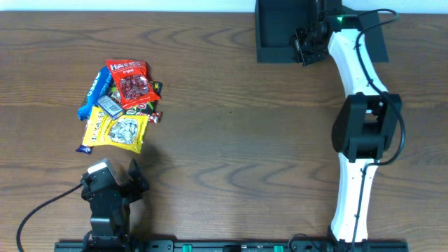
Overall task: Pack container
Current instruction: 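Grasp the green box edge with the right gripper and pull it toward center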
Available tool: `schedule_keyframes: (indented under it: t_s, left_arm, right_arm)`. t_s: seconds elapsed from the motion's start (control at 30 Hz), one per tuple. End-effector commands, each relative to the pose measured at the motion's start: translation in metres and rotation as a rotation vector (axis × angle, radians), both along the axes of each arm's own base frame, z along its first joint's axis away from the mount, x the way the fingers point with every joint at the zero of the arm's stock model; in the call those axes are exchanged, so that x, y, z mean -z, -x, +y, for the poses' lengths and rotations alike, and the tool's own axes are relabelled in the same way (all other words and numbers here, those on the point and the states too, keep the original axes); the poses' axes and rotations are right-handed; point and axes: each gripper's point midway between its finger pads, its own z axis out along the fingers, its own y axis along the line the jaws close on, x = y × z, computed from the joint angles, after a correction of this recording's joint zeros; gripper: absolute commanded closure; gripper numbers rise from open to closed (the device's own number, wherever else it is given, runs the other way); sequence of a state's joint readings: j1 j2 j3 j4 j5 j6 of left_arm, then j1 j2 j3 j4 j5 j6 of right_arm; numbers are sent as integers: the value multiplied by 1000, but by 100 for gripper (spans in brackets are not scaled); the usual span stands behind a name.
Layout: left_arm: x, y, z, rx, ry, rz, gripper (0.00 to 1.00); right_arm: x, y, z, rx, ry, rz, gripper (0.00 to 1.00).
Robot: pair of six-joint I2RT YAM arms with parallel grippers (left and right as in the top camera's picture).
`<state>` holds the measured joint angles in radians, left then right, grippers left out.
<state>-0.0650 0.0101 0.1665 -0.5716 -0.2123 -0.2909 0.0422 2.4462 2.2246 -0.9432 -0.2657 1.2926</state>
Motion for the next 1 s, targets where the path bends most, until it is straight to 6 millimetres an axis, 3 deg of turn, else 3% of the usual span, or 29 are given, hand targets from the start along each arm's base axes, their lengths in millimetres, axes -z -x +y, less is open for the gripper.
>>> schedule_keyframes:
  t_s: [0.0, 0.33, 0.73, 0.97]
  left_arm:
    - [5, 0, 2, -7, -8, 7, 5]
    - [5, 0, 2, -7, -8, 7, 5]
    - [5, 0, 2, -7, -8, 7, 5]
    - [5, 0, 2, -7, -8, 7, 5]
  right_arm:
    - [13, 4, -6, -45, 45, 25, 76]
    - [17, 75, -14, -374, 151, 231, 98]
    - [11, 122, -5, -841, 288, 309, 98]
    - [10, 142, 32, -1075, 356, 325, 99]
